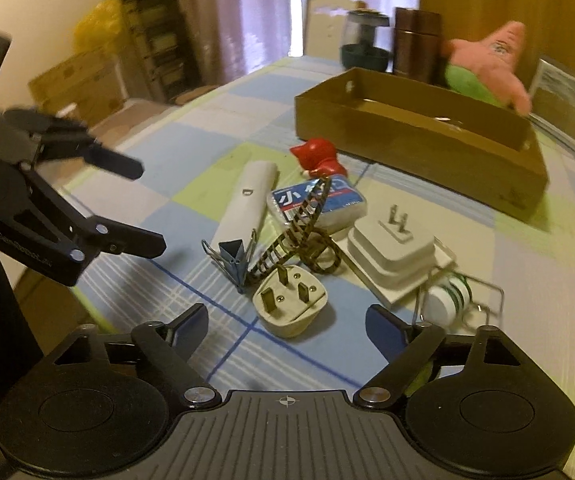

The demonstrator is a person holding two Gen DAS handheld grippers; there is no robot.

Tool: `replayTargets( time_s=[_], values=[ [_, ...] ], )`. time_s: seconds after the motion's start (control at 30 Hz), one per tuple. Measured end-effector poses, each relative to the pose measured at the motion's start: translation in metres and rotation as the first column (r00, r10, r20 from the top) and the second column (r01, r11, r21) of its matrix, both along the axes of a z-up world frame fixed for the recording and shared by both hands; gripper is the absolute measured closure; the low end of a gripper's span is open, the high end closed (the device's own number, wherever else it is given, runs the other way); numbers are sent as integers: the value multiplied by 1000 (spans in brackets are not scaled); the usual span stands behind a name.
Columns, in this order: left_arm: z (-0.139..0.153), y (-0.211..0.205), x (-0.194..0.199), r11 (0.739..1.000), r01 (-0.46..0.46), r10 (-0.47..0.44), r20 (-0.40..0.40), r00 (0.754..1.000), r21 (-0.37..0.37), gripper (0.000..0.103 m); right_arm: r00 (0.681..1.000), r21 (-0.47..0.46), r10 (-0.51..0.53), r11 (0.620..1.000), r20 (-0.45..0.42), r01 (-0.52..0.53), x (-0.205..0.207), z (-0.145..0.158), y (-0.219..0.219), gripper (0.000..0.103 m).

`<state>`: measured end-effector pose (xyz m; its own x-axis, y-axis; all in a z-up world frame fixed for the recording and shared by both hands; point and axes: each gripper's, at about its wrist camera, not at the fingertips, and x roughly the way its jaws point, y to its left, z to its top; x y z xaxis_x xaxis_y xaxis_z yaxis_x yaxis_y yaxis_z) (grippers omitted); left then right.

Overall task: Organize rigid objects
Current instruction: 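Grasp the blue binder clip with the left tool while the right tool grasps the white three-pin plug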

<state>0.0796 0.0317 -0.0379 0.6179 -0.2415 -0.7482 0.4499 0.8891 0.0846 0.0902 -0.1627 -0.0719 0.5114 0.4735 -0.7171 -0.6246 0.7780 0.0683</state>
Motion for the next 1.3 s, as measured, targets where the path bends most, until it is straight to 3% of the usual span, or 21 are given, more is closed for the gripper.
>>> replayTargets(
  time_s=[0.23,0.5,0.63,1.0,1.2,1.3],
  values=[
    [-16,-5,11,989,145,-145,-5,989,15,32,991,-89,132,987,-1,-132,22,-20,15,28],
    [-31,-12,21,968,251,-250,-25,968,15,41,964,-146,265,953,-11,-264,39,-37,24,35],
    [-38,-13,30,962,272,-272,-46,961,-8,51,953,-154,302,941,-19,-302,46,-42,24,37],
    [-44,-24,38,951,306,-308,-51,950,-44,60,941,-140,338,931,-28,-338,52,-46,25,53],
    [-43,-27,41,952,302,-305,-49,951,-52,73,942,-141,336,931,-27,-336,52,-46,26,54],
    [-44,-28,42,952,303,-305,-56,951,-40,84,945,-139,326,935,-29,-327,49,-45,25,54]
  ],
)
